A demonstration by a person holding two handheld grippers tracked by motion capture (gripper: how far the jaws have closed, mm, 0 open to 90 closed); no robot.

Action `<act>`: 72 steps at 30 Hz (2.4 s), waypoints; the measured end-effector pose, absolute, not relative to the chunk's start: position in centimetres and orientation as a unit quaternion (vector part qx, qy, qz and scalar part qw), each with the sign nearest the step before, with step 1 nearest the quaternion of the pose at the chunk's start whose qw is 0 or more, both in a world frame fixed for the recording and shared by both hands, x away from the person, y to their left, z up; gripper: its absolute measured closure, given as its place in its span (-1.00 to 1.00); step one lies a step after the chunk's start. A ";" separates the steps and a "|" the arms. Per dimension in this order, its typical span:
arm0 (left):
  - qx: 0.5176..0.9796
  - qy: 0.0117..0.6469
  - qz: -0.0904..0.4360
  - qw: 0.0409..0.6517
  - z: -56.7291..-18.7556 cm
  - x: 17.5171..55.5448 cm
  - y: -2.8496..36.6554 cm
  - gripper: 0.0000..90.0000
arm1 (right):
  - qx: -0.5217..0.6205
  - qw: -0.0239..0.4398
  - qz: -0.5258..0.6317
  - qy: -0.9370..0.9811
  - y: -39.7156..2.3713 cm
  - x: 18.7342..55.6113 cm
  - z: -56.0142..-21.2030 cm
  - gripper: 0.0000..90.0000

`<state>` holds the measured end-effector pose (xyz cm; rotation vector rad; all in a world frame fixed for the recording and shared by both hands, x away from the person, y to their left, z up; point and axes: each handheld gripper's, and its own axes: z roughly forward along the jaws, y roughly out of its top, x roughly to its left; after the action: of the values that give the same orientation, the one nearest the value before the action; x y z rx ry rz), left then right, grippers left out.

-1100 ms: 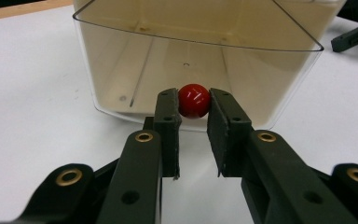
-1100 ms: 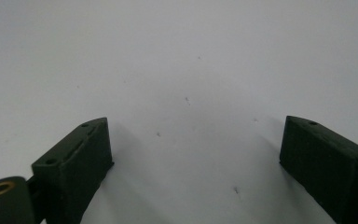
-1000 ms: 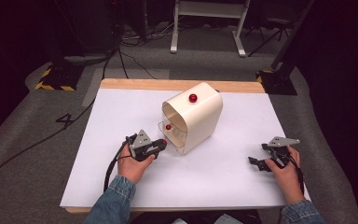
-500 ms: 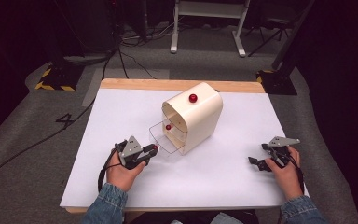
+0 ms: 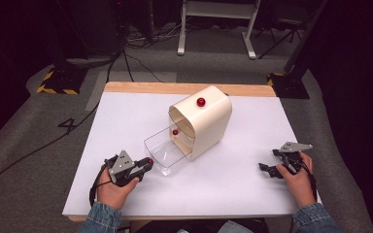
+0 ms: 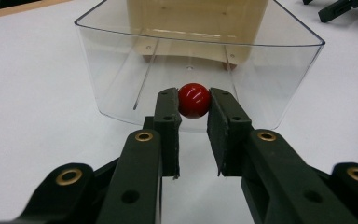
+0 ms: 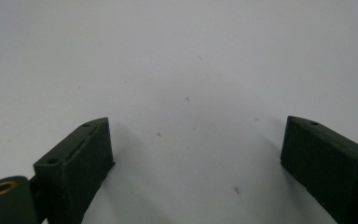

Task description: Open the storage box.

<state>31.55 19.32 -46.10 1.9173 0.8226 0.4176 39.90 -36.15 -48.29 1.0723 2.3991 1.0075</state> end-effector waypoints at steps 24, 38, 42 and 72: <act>0.780 0.361 0.145 0.491 -46.3 31.5 19.8 0.20 | 0.376 0.163 0.353 0.841 -36.2 39.9 -48.3 -0.80; 0.769 0.342 0.172 0.512 -42.1 32.8 17.5 0.12 | 0.376 0.167 0.353 0.840 -36.1 39.8 -48.3 -0.80; 0.765 0.339 0.177 0.518 -41.3 33.3 17.0 0.14 | 0.375 0.168 0.352 0.841 -36.1 39.8 -48.3 -0.80; 0.752 0.303 0.178 0.558 -40.6 38.3 13.0 0.63 | 0.375 0.170 0.353 0.840 -36.1 39.8 -48.4 -0.80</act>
<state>38.33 12.96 -40.55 1.7740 0.7153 0.4211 39.79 -36.09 -48.36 1.0661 2.3878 1.0034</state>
